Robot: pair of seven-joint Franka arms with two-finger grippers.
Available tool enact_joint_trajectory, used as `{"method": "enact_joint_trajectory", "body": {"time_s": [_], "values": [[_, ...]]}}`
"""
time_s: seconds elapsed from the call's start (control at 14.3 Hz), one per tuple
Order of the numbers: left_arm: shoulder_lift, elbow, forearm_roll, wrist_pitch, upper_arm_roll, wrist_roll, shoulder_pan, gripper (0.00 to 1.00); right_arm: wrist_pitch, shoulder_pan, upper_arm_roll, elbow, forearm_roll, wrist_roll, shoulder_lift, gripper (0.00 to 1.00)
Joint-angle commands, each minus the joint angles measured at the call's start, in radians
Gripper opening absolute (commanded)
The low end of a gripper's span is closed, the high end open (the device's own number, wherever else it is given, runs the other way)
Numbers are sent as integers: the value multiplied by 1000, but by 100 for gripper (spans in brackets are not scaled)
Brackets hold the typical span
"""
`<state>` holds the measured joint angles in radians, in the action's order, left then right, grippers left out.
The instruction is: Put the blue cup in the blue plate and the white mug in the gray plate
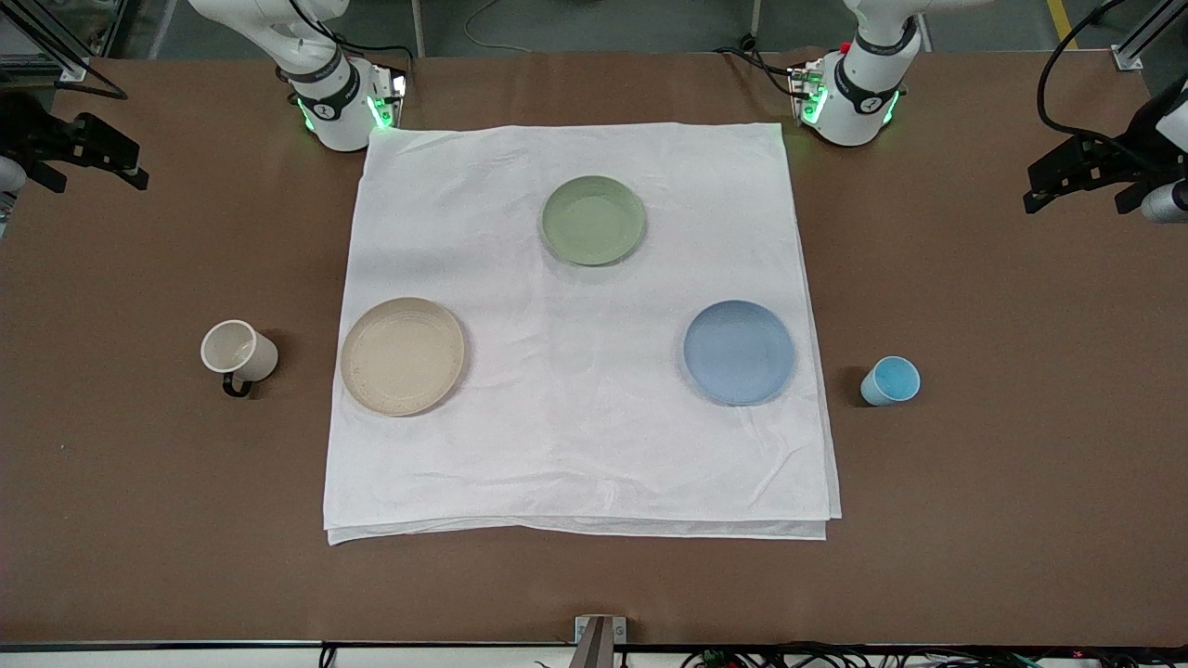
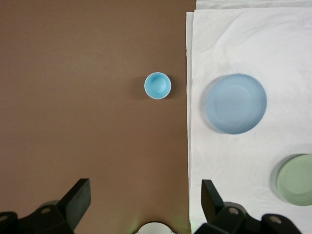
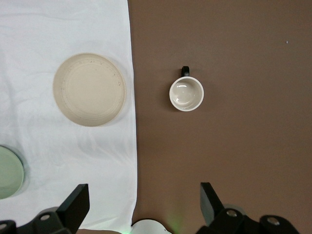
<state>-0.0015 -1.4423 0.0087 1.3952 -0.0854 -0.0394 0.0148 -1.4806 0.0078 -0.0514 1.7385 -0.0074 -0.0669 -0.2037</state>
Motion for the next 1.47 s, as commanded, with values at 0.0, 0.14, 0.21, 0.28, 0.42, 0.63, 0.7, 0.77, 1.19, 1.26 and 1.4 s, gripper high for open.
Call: {"method": "enact_joint_trajectory", "body": {"time_s": [0.0, 0.14, 0.21, 0.28, 0.42, 0.63, 0.7, 0.77, 1.19, 1.26, 1.4], "values": [[-6, 0, -6, 1, -1, 7, -1, 100, -12, 4, -7, 18, -16, -5, -14, 100], [18, 2, -4, 4, -1, 13, 2, 100, -10, 4, -10, 12, -13, 2, -14, 100], [43, 5, -6, 10, 6, 15, 4, 100, -4, 1, -11, 1, -13, 2, -14, 100], [73, 19, -4, 24, 9, 16, 5, 100, 9, -9, -12, -22, -14, 1, -2, 100], [119, 8, 36, 62, 9, 22, 5, 100, -7, -19, -12, -40, -14, -7, 80, 100], [164, -100, 40, 166, 13, -1, 5, 100, -199, -32, -13, -97, -35, -11, 325, 100], [163, -165, 42, 238, 12, -1, 28, 100, -234, -52, -13, -114, -32, -11, 380, 100], [161, -234, 43, 311, 10, -1, 40, 100, -286, -61, -13, -108, -23, -7, 433, 100], [233, -523, 42, 737, 10, -2, 57, 88, -761, -120, -12, 122, 72, 1, 622, 100], [259, -526, 42, 770, 10, -2, 65, 81, -830, -118, -12, 168, 72, -1, 629, 100], [317, -526, 40, 823, 9, -4, 66, 69, -883, -121, -12, 202, 72, -10, 642, 98]]}}
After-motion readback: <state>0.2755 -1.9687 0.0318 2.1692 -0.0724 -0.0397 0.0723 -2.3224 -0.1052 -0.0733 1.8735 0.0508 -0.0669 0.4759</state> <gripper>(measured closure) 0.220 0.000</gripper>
